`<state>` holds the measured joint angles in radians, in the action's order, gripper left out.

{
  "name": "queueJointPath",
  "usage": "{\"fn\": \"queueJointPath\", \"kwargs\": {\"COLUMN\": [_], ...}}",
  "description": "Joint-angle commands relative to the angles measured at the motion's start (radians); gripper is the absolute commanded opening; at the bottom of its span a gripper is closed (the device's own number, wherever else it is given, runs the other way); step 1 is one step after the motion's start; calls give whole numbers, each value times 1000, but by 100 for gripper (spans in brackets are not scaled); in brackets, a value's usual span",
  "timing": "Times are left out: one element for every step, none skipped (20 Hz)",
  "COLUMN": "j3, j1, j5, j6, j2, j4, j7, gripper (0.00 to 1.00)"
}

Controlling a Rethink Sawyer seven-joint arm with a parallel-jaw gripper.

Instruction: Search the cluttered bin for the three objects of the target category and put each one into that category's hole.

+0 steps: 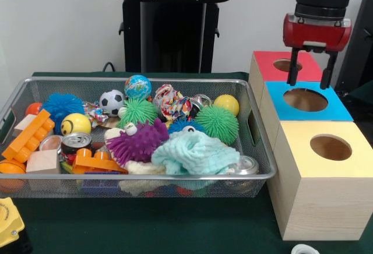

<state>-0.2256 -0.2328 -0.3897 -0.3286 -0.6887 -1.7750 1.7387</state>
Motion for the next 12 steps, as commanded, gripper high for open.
{"fn": "queueJointPath", "kwargs": {"j3": [128, 129, 131, 144, 164, 181, 199, 213, 226, 243, 252, 260], "j1": [137, 164, 190, 226, 264, 297, 329, 355, 380, 407, 425, 443], "j5": [65, 87, 110, 135, 158, 184, 210, 235, 259, 284, 309, 336], "j6": [-26, -64, -103, -131, -142, -151, -160, -173, -187, -192, -208, -218], "j2": [-74, -86, -99, -106, -111, -111, -112, -113, -115, -118, -122, -129], "j4": [-124, -122, -120, -119, -115, -110, -104, -96, -87, -83, -70, -64], "j7": [18, -22, -62, -107, -147, -177, -208, -228, -248, -263, -272, -280], "gripper": [100, 100, 100, 100, 100, 100, 100, 100, 100, 100, 100, 100]}}
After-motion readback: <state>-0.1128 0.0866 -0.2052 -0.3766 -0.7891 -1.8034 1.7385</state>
